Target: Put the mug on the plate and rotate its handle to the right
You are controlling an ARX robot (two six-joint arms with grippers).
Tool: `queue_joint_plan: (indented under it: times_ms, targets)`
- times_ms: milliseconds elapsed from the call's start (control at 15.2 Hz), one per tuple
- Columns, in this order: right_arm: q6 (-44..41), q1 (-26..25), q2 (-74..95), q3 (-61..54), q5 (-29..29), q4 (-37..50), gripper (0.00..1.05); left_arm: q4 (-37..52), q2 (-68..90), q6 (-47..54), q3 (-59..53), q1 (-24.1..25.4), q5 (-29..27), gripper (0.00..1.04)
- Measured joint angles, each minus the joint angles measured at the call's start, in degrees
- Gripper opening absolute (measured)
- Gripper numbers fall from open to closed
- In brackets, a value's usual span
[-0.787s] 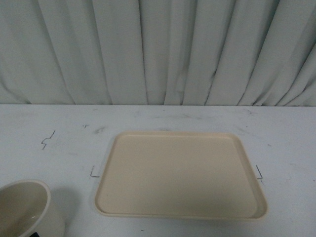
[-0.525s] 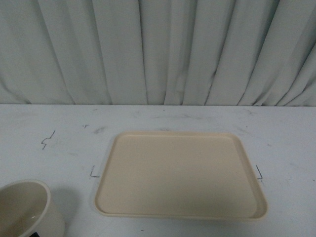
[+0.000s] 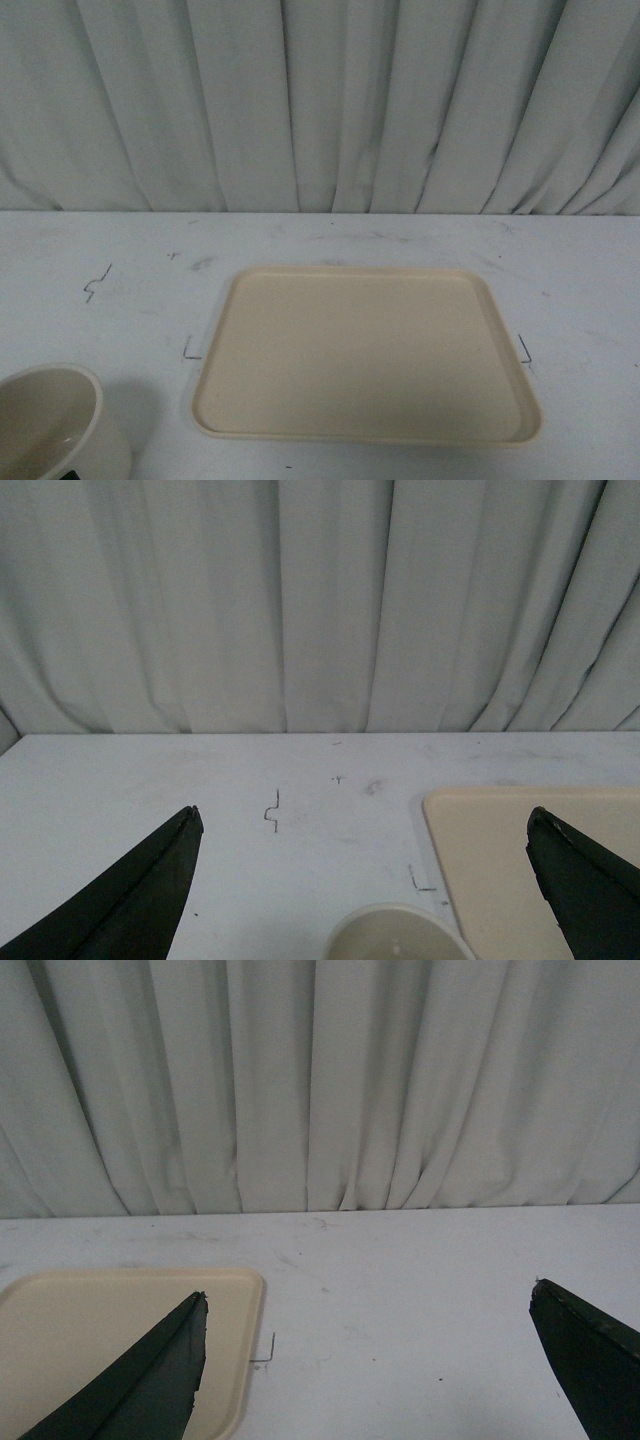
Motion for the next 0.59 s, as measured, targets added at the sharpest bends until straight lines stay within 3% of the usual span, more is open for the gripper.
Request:
queue_joint_plan:
  times_ms: [66,131,197,393,590]
  targets:
    - [0.0,0.0,0.0,0.0,0.0,0.0,0.98,-10.3,4.4,-1.5,3.7,-3.3,-7.7,0.98]
    - [0.1,0.0,0.0,0.0,0.0,0.0,0.98,-14.7,23.6,-1.0,11.8,-1.8,-14.8,0.98]
    - [0.1,0.0,0.0,0.0,0.0,0.0,0.98,-9.3,38.7,-0.4,16.5,4.5,-7.1,0.98]
    - [0.1,0.0,0.0,0.0,0.0,0.0,0.98,-9.1,53.9,-1.9,21.7,6.1,-3.4,0.98]
    - [0.1,0.0,0.0,0.0,0.0,0.0,0.98,-8.5,68.8,-3.3,26.4,4.1,-1.0,0.98]
